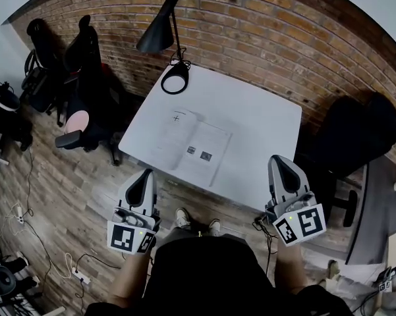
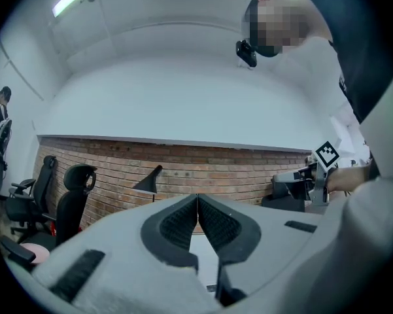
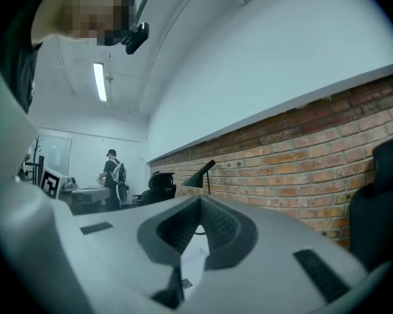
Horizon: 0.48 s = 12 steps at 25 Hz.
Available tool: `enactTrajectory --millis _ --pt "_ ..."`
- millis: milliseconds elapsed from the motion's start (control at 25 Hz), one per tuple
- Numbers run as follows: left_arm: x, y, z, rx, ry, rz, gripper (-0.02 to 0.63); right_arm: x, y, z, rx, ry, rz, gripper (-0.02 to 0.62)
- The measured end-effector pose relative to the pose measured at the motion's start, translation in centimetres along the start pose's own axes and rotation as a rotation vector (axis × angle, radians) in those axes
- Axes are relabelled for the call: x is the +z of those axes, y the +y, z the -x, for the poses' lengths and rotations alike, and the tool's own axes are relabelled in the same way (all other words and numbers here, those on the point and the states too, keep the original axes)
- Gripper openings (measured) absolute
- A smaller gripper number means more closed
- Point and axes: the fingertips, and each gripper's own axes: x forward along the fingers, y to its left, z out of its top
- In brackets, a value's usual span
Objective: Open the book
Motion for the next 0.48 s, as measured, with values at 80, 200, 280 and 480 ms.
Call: enactTrajectory --millis 80,200,280,480 --pt "0.2 0.2 0.4 0.008 0.0 -0.012 0.025 -0.1 0.4 0.1 -0.007 -0.002 0.048 0.014" --pt "0.4 0.3 0.9 0.018 0.0 -0.029 0.025 -0.9 0.7 -0.2 -0.007 0.01 0.07 0.014" --pt "0.6 0.6 1.1 0.026 -0.003 -0.037 0.025 -1.1 0.7 -0.4 -0.006 0.008 0.061 0.014" --pt "1.0 0.9 1.4 0.035 -0.012 -0.049 0.025 -1.0 1.5 -0.9 0.02 0.004 0.103 0.014"
